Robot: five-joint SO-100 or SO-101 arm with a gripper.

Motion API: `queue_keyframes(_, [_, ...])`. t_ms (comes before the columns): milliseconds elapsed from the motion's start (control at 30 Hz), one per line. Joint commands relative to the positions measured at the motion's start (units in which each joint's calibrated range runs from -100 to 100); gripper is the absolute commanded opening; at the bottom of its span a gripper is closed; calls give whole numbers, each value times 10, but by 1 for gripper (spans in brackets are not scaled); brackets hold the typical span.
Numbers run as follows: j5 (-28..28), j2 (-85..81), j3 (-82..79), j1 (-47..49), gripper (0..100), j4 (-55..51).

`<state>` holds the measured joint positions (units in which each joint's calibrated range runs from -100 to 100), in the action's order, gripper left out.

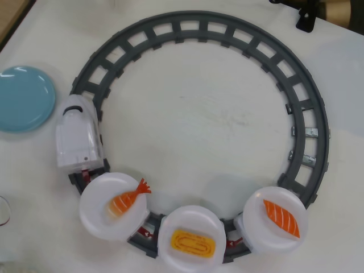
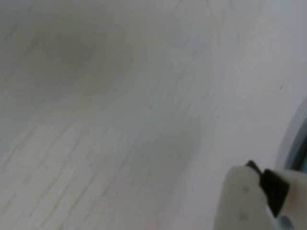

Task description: Pick up the sushi from the Shinkansen and put it on the blue dish

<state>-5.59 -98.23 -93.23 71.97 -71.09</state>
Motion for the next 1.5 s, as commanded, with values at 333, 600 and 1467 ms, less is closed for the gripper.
queue_keyframes(333, [-2, 4, 28, -20, 3, 8])
queue_keyframes(600, [0, 12, 105, -32, 3, 8])
queue_keyframes(1467, [11, 565, 762, -349, 39, -273])
